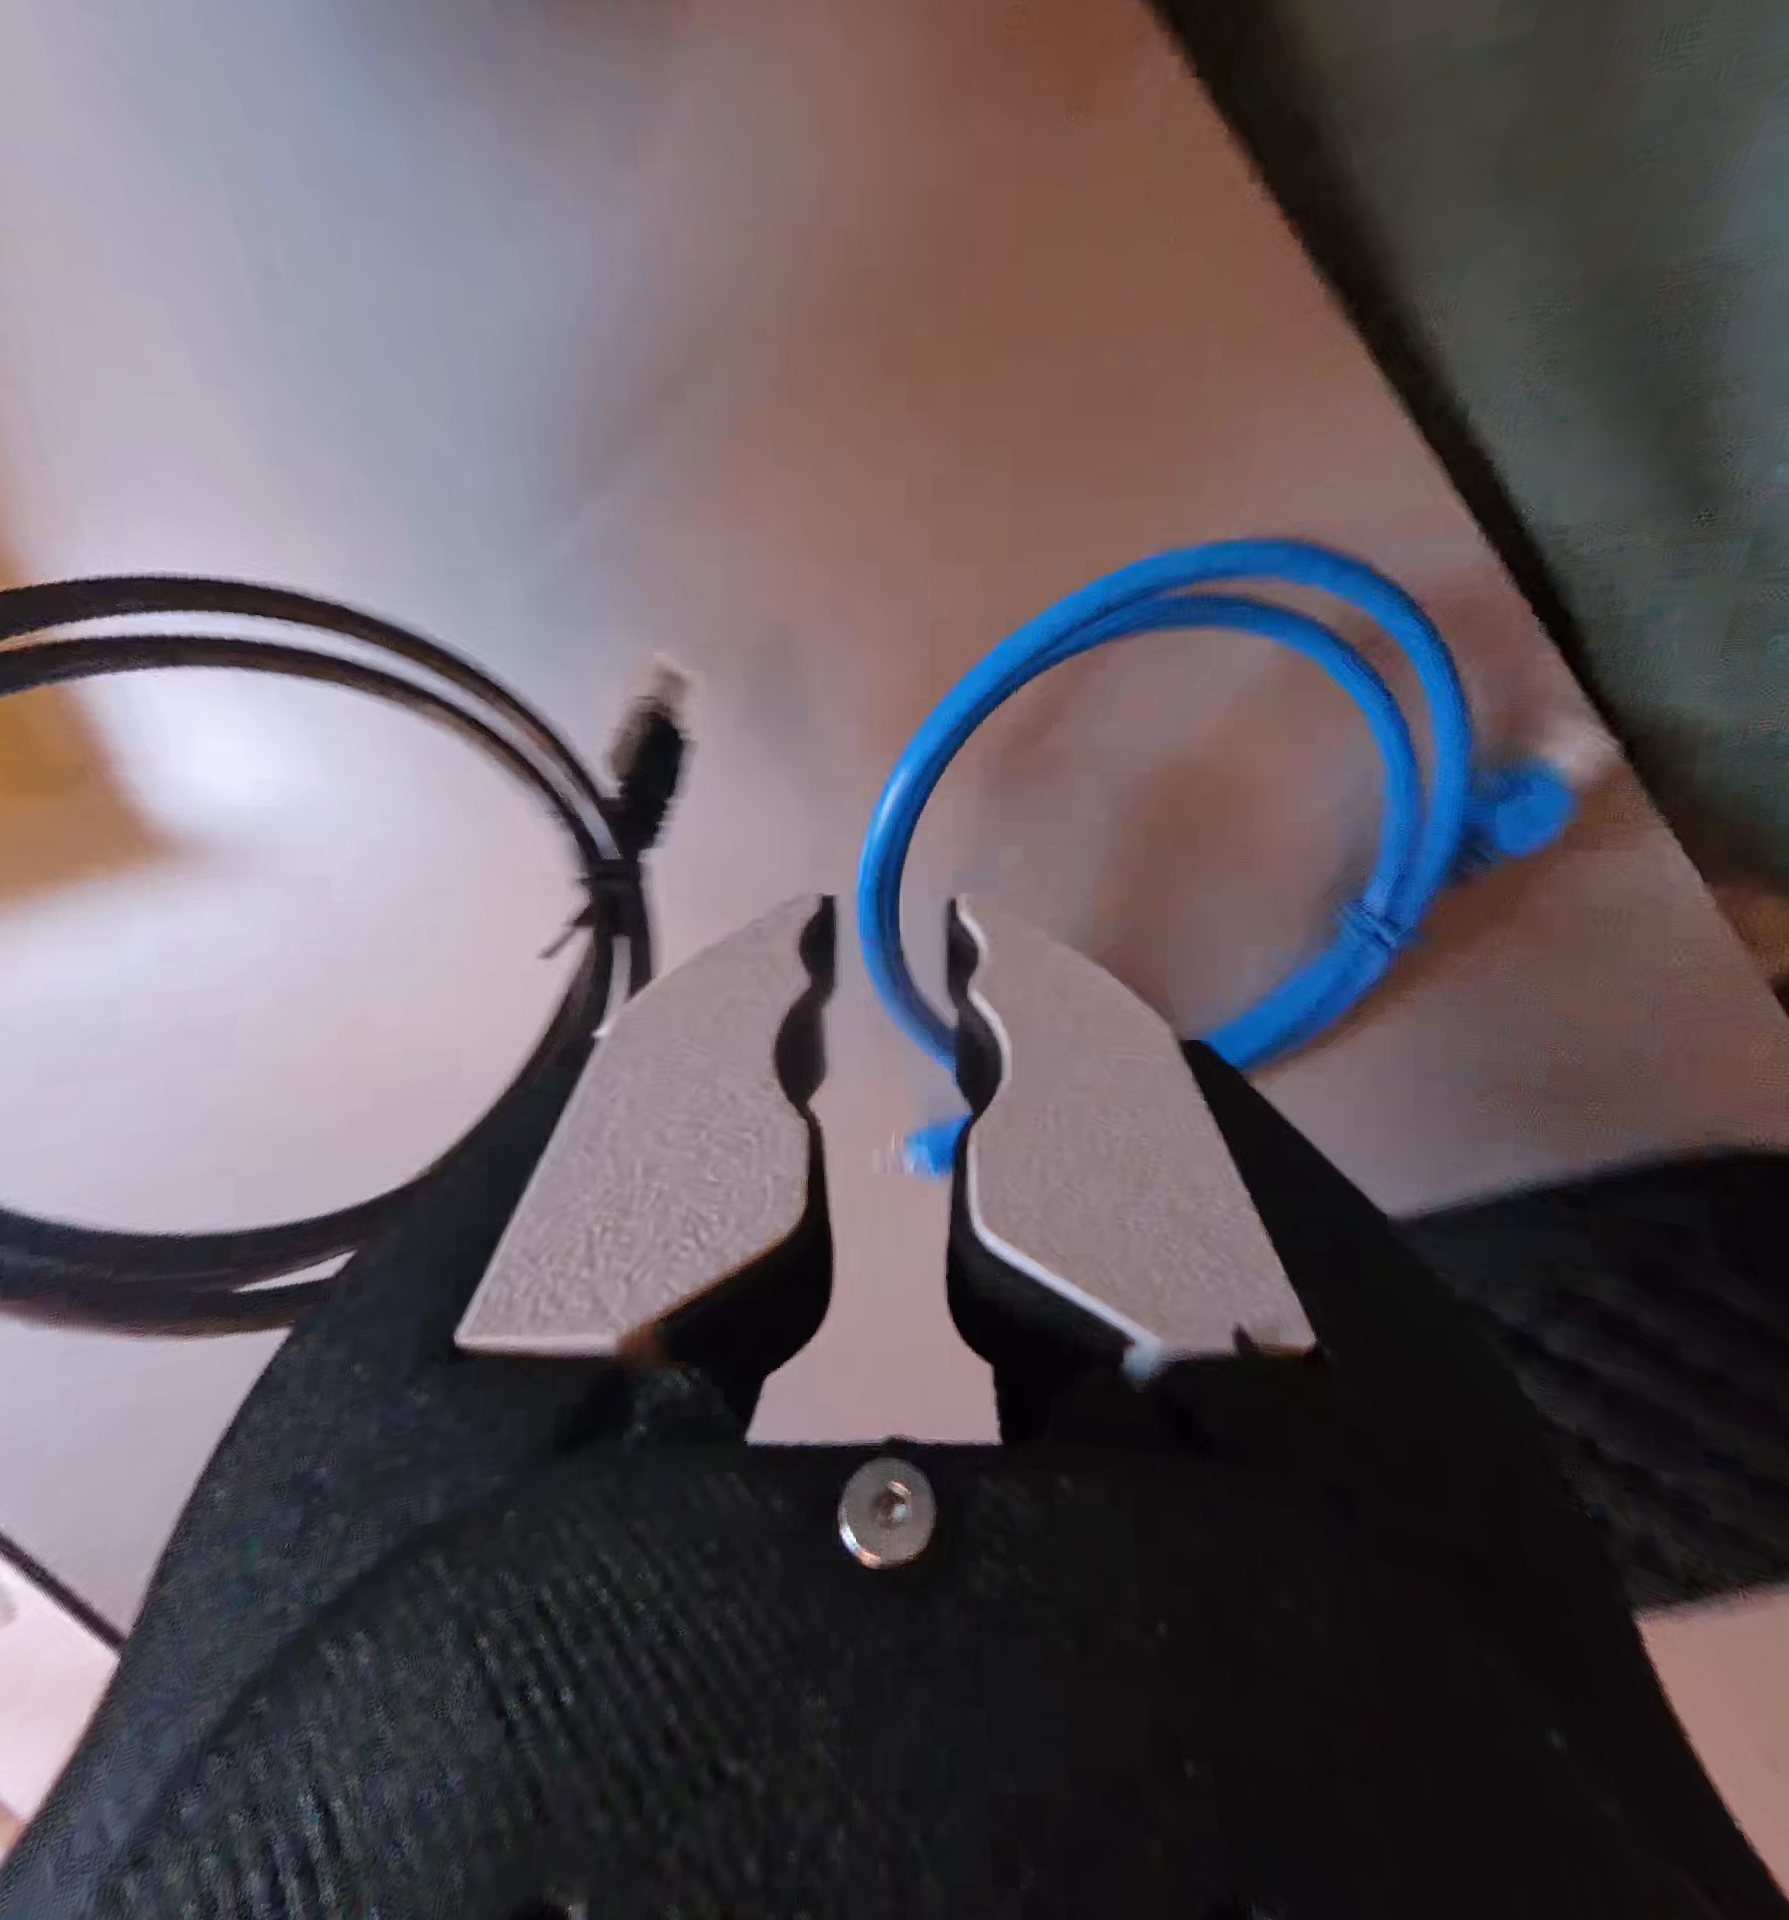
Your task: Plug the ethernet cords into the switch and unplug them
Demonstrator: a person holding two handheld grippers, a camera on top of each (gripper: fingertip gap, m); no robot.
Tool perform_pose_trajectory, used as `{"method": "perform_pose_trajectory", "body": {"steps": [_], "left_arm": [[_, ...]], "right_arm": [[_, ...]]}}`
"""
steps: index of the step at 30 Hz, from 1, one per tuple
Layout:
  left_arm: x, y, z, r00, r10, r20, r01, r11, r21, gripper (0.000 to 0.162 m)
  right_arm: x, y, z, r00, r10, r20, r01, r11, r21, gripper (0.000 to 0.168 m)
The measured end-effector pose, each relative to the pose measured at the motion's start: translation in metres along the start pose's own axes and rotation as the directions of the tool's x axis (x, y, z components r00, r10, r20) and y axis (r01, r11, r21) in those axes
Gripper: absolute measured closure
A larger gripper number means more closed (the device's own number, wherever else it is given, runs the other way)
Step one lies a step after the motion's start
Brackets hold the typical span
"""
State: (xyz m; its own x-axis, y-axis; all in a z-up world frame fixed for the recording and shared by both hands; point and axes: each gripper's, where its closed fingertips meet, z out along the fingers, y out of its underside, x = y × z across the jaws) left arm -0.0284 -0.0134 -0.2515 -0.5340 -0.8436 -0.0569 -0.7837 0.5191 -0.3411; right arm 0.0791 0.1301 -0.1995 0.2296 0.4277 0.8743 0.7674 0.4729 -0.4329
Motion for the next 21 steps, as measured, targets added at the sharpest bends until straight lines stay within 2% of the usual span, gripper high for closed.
{"method": "perform_pose_trajectory", "body": {"steps": [1, 2, 3, 5, 8, 12, 15, 17, 21], "left_arm": [[-0.012, -0.003, 0.000, 0.998, -0.048, 0.047, 0.046, 0.998, 0.045, 0.131], [-0.024, -0.004, -0.005, 0.988, -0.105, 0.110, 0.095, 0.991, 0.100, 0.122], [-0.038, -0.001, -0.013, 0.964, -0.188, 0.186, 0.164, 0.976, 0.141, 0.120], [-0.056, 0.021, -0.029, 0.852, -0.441, 0.281, 0.395, 0.895, 0.206, 0.123], [-0.041, 0.038, -0.036, 0.659, -0.744, 0.108, 0.660, 0.641, 0.393, 0.126], [-0.011, 0.069, -0.010, 0.468, -0.883, 0.027, 0.793, 0.434, 0.427, 0.126], [-0.004, 0.071, 0.008, 0.368, -0.929, -0.038, 0.817, 0.304, 0.490, 0.133], [0.000, 0.068, 0.018, 0.346, -0.937, -0.038, 0.820, 0.283, 0.498, 0.131], [0.001, 0.073, 0.033, 0.337, -0.937, 0.086, 0.814, 0.336, 0.474, 0.134]], "right_arm": [[0.000, 0.002, 0.000, 1.000, -0.002, -0.001, 0.002, 1.000, -0.006, 0.116], [0.000, 0.003, 0.000, 1.000, -0.002, -0.001, 0.002, 1.000, -0.011, 0.116], [0.000, 0.005, -0.001, 1.000, -0.001, 0.000, 0.001, 1.000, -0.015, 0.116], [0.001, 0.008, -0.001, 1.000, 0.000, -0.001, 0.000, 1.000, -0.022, 0.116], [0.002, 0.011, -0.001, 1.000, 0.001, -0.001, -0.001, 1.000, -0.029, 0.116], [0.005, 0.013, -0.001, 1.000, 0.009, -0.004, -0.009, 0.999, -0.037, 0.116], [0.004, 0.012, -0.002, 1.000, 0.010, -0.002, -0.010, 0.999, -0.037, 0.116], [0.003, 0.011, -0.002, 1.000, 0.005, -0.001, -0.005, 0.999, -0.037, 0.116], [0.002, 0.011, -0.002, 1.000, 0.007, 0.004, -0.007, 0.999, -0.040, 0.116]]}}
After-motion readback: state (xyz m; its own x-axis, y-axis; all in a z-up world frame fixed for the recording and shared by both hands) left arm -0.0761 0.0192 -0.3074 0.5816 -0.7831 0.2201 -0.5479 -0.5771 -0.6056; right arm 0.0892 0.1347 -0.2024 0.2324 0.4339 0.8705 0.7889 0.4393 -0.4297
